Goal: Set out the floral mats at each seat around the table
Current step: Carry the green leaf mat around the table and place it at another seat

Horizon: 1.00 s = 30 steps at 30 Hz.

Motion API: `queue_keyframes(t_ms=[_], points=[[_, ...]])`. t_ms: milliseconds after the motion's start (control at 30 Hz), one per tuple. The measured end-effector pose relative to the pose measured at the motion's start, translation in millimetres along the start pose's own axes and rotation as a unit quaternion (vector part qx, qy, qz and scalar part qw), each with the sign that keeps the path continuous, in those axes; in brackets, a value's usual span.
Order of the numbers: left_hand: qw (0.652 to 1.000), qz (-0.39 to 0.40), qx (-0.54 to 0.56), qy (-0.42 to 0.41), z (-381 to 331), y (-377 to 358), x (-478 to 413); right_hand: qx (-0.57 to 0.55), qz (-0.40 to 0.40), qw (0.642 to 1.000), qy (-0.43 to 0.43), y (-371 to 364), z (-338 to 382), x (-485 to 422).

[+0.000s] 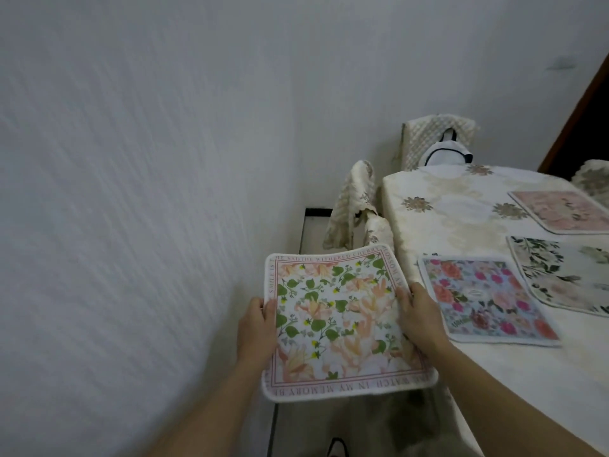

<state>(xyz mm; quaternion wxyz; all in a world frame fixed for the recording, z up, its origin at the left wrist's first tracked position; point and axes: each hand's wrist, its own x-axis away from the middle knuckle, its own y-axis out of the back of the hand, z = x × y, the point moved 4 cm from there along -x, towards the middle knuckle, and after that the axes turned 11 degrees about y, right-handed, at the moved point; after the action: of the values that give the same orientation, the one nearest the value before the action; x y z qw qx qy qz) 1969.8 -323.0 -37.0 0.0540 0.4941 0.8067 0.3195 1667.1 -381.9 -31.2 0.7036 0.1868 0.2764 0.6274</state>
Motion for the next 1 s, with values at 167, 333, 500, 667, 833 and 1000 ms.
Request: queue_keyframes(t_ms=[167, 333, 500, 667, 833, 1000], points=[[1.0, 0.004, -0.012, -0.007, -65, -35, -91, -0.017, -0.009, 1.0, -0.015, -10, -14, -111], [1.0, 0.007, -0.022, -0.019, -116, -68, -162, -0.008, -0.017, 1.0, -0.016, -11, -29, -195], [0.999, 0.016, -0.027, -0.029, -143, -95, -204, 0.009, -0.016, 0.999, -0.027, -14, -48, -241], [0.999, 0.029, -0.03, -0.032, -165, -115, -242, 0.017, -0.018, 0.999, -0.038, -16, -57, -280], [0.997, 0.054, -0.034, -0.036, -191, -139, -283, 0.007, -0.028, 0.998, -0.054, -21, -70, -318], [0.995, 0.087, -0.03, -0.037, -211, -171, -337, -0.012, -0.05, 0.995, -0.08, -31, -86, -358]])
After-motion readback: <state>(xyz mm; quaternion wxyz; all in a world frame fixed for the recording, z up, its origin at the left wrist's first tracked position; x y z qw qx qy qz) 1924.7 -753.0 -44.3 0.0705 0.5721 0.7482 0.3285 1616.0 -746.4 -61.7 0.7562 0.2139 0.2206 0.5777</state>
